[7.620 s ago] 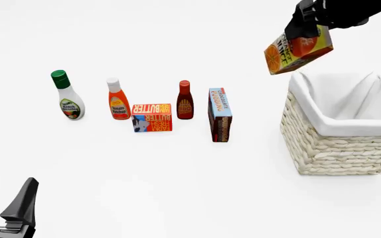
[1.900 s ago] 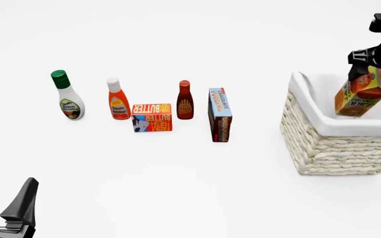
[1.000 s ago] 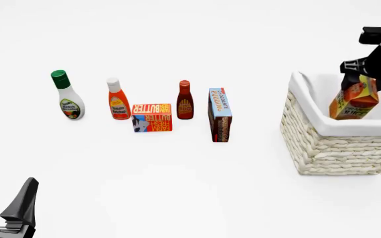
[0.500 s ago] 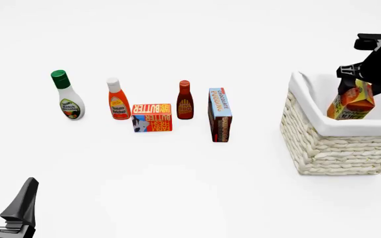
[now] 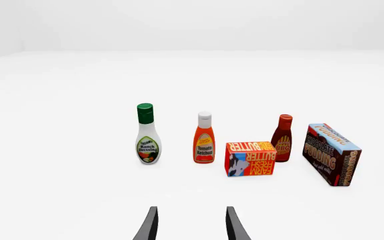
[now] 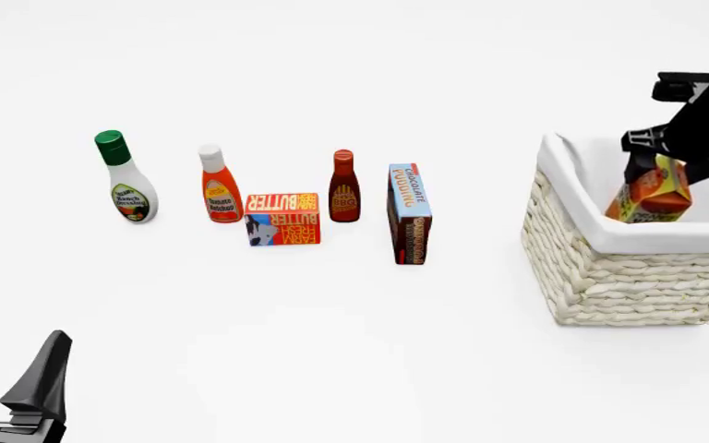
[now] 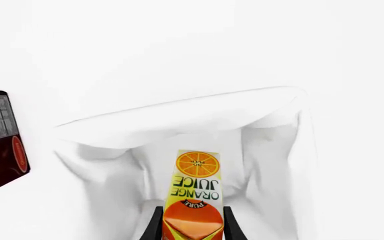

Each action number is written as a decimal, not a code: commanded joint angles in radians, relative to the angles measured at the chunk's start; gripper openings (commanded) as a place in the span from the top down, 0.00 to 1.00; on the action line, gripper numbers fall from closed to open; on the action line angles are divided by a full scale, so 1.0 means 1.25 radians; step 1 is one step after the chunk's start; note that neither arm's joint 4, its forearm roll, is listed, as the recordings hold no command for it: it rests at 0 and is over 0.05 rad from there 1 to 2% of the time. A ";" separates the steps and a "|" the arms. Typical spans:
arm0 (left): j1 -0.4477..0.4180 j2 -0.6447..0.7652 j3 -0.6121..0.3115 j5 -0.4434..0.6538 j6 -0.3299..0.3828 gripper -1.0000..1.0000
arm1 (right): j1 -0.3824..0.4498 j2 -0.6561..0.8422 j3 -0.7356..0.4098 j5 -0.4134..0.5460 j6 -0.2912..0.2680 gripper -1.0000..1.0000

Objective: Pick the orange juice and place it in the basket.

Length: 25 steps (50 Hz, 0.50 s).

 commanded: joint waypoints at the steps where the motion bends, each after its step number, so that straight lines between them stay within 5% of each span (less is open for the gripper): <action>1: 0.000 0.000 0.000 0.000 0.000 0.00 | -0.004 0.001 0.000 0.000 0.011 1.00; 8: 0.000 0.000 0.000 0.000 0.000 0.00 | -0.010 0.002 -0.001 0.000 0.011 1.00; 9: 0.000 0.000 0.000 0.000 0.000 0.00 | -0.009 0.002 -0.002 0.000 0.009 0.00; 25: 0.000 0.000 0.000 0.000 0.000 0.00 | -0.010 0.004 -0.009 0.000 0.008 0.00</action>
